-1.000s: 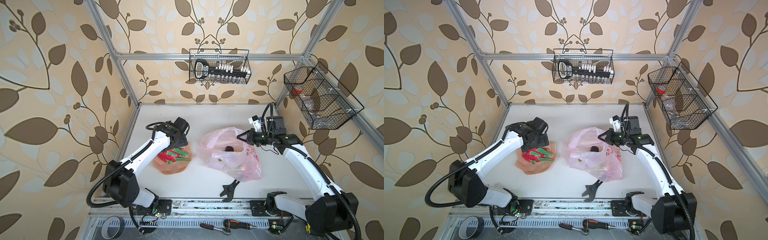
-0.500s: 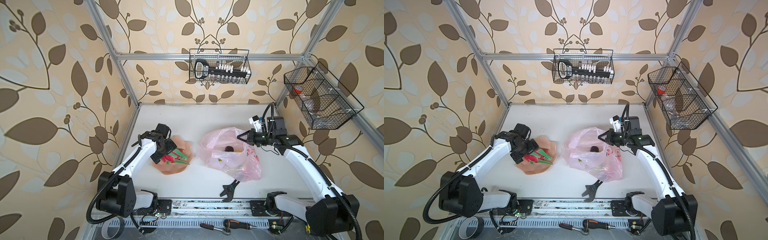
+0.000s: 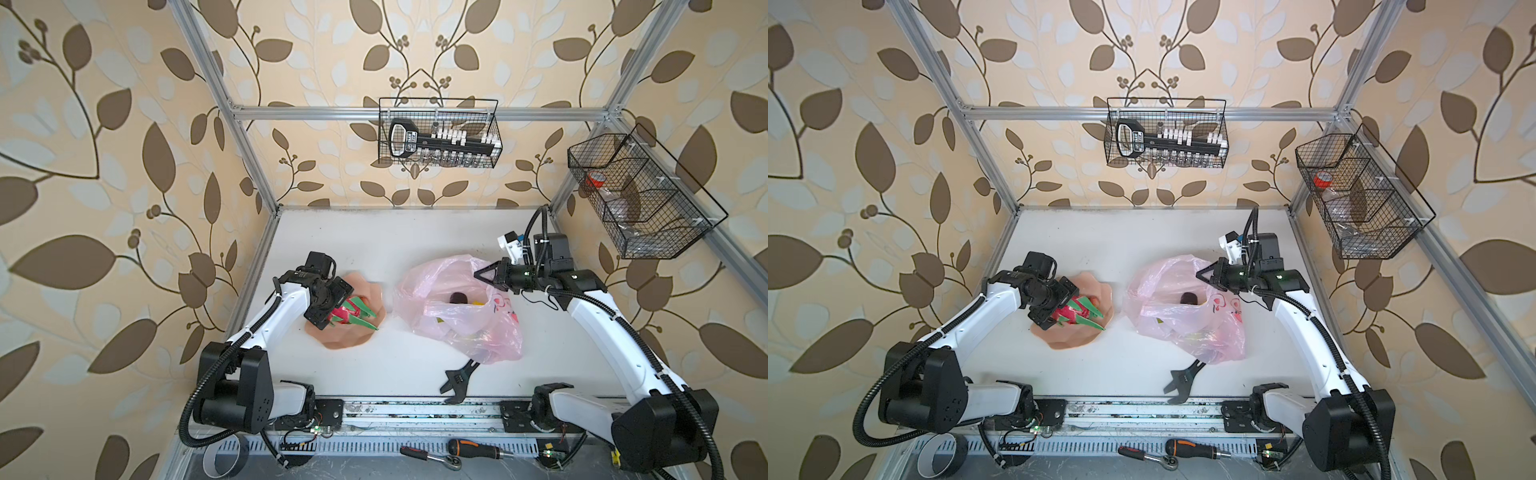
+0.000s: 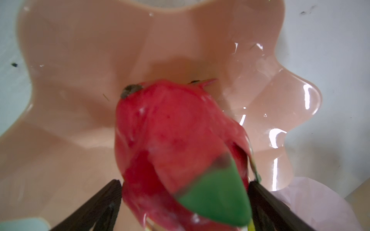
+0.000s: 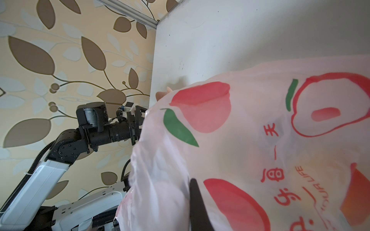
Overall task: Place the fruits into the plastic bag
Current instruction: Pick up the fruit from the plate.
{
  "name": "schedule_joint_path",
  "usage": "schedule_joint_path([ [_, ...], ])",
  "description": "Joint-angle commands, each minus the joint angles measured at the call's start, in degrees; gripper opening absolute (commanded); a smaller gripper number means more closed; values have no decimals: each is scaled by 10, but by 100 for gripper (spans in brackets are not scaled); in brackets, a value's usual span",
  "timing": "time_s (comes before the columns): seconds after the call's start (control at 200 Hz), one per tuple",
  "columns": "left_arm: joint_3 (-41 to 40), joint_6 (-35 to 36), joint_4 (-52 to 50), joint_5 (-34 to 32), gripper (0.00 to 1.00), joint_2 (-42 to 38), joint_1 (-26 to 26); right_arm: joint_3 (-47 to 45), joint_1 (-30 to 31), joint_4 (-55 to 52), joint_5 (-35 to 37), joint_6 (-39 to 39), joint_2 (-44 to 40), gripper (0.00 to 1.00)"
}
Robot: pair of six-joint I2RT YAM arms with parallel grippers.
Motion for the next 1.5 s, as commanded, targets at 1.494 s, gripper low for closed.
schedule_joint_path([
  [1.494,52,106,-76,9,60,-121,7,-6,-2,6,2,1,-6,0],
])
